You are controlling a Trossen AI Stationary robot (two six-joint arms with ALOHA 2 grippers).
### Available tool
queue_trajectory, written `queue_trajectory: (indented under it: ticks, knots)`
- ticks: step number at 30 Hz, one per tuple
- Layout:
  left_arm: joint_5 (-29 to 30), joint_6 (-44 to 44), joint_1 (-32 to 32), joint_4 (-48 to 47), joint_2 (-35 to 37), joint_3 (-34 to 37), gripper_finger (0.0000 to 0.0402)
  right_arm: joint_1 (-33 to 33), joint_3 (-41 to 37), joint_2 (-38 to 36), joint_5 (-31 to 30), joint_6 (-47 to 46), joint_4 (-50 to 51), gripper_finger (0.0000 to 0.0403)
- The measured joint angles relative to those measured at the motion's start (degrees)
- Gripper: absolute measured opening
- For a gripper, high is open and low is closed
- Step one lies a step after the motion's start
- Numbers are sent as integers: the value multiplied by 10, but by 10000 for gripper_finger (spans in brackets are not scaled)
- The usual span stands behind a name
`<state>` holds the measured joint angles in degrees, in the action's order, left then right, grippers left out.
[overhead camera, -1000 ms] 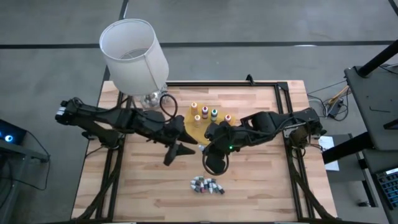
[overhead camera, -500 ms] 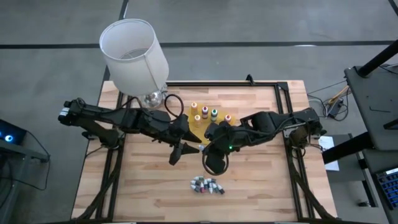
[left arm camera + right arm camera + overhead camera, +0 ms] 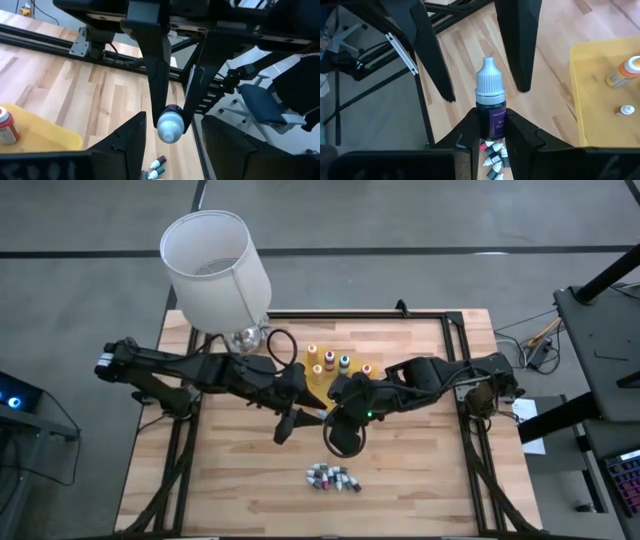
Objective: Pick & Place food coloring
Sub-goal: Put the small purple food coloring bottle into the yellow bin
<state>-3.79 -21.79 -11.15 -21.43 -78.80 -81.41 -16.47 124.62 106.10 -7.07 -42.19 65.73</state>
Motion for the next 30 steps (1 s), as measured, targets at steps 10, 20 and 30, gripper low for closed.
queue_trajectory:
  ticks: [10, 20, 30]
  knots:
    - [-1, -2, 4, 2, -10, 0, 124, 0, 0, 0, 0, 2, 0, 61]
    - [-2, -2, 7, 4, -9, -3, 99, 0, 0, 0, 0, 4, 0, 61]
    - [-20, -2, 7, 4, -9, 0, 51, 0, 0, 0, 0, 5, 1, 61]
